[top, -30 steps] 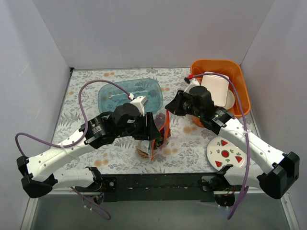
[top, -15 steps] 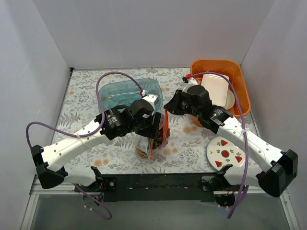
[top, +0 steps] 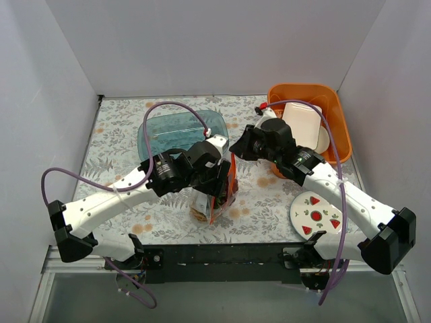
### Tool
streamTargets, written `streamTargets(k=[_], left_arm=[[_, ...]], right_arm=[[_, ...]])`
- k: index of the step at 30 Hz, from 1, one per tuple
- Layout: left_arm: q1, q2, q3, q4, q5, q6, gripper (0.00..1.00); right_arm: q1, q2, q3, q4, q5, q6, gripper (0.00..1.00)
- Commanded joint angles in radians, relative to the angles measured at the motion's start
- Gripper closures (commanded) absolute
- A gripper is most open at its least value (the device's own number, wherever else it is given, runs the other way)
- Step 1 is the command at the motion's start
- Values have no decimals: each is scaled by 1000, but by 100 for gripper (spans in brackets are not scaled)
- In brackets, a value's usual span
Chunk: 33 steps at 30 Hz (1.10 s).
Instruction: Open the zip-top bag and remove the fake food
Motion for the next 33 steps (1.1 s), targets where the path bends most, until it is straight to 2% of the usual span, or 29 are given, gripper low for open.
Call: streamTargets(k=[1, 3, 7, 8, 9, 10, 11, 12, 13, 15, 16, 20, 24, 29, 33], left_arm=[[-11, 22, 26, -7, -56, 16, 47], [-22, 32, 17, -8, -85, 3, 49], [-32, 31, 6, 24, -92, -17, 60], [-34, 31, 6, 23, -104, -23, 72], [-34, 31, 12, 23, -128, -33, 77], [-34, 29, 14, 23, -145, -41, 85], [-34, 26, 14, 24, -159, -47, 97], [-34, 14, 12, 27, -170, -55, 100], [-34, 8, 9, 41, -191, -72, 100], [-34, -13, -3, 61, -204, -89, 100], [-34, -18, -12, 78, -214, -107, 100], [-34, -35, -44, 122, -239, -152, 100], [-34, -44, -81, 153, -276, -195, 100], [-34, -64, -132, 197, -276, -230, 100], [-34, -70, -160, 233, -260, -248, 100]], right_arm=[[4, -3, 56, 31, 13, -10, 99], [4, -1, 60, 28, 19, -15, 99], [4, -1, 71, 19, 35, -19, 99], [4, -3, 74, 13, 36, -21, 99], [4, -1, 76, 10, 36, -25, 98], [4, -1, 77, 7, 38, -29, 94], [4, -4, 76, 2, 39, -35, 91], [4, -10, 74, -10, 39, -38, 87], [4, -17, 76, -21, 41, -48, 79], [4, -47, 69, -53, 38, -67, 68], [4, -61, 63, -70, 39, -82, 58], [6, -147, 17, -117, 7, -99, 46], [35, -213, -27, -162, -5, -99, 46], [136, -236, -84, -167, 10, -81, 61], [233, -172, -84, -142, 35, -64, 66]])
